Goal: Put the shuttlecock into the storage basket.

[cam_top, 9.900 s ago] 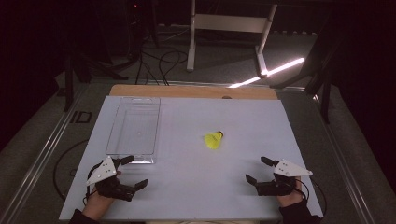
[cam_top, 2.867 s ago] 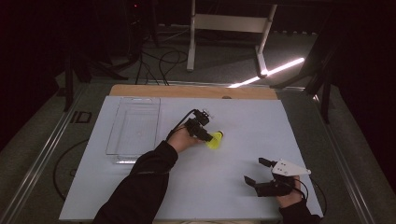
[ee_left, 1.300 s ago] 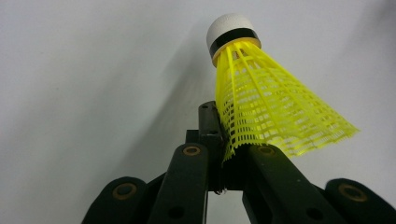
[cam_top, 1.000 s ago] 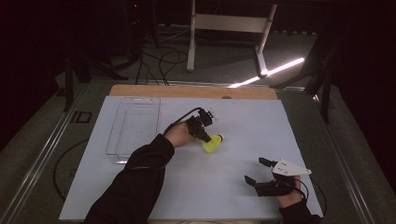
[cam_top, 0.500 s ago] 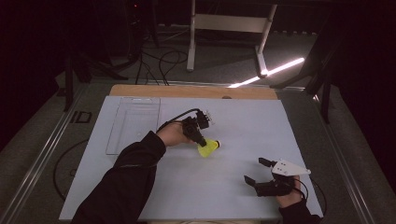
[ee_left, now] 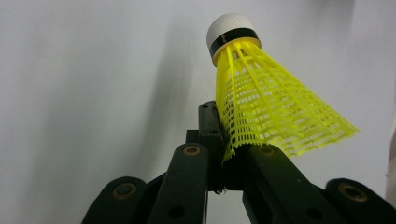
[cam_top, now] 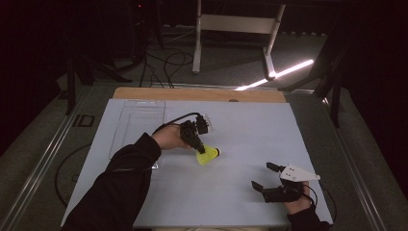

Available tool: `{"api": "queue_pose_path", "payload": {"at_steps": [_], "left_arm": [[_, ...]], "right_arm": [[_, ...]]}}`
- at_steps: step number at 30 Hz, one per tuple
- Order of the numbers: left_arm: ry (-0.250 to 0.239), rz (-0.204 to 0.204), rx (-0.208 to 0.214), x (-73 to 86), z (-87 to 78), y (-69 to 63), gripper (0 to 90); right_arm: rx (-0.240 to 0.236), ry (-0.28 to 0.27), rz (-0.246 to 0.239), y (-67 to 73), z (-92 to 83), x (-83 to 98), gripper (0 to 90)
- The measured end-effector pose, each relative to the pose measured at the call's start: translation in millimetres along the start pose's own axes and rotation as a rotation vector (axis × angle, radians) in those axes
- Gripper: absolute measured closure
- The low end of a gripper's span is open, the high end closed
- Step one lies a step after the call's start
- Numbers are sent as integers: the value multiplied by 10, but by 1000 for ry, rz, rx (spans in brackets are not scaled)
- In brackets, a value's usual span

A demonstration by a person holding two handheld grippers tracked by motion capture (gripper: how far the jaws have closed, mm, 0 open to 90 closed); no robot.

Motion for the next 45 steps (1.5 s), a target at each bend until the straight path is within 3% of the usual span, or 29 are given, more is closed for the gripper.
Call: {"api": "queue_pose_path", "payload": {"at_steps": [19, 25, 45], "left_arm": [[6, 44, 12, 196, -362, -51, 894], [10, 52, -2, 251, -468, -43, 894], [-44, 61, -50, 473, -913, -16, 894]], "right_arm": [[1, 2, -3, 7, 2, -2, 90], [2, 3, -3, 7, 1, -1, 90], [2, 2, -4, 11, 6, -6, 90]]}}
Point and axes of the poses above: each handheld gripper's, and its own axes: z roughly forward along the jaws, x roughly out of its underside, y roughly to its left, the point moved 6 cm from there along z, roughly forward along the jaws, and after that the axes turned 4 degrees about y, right-handed, at the moved point
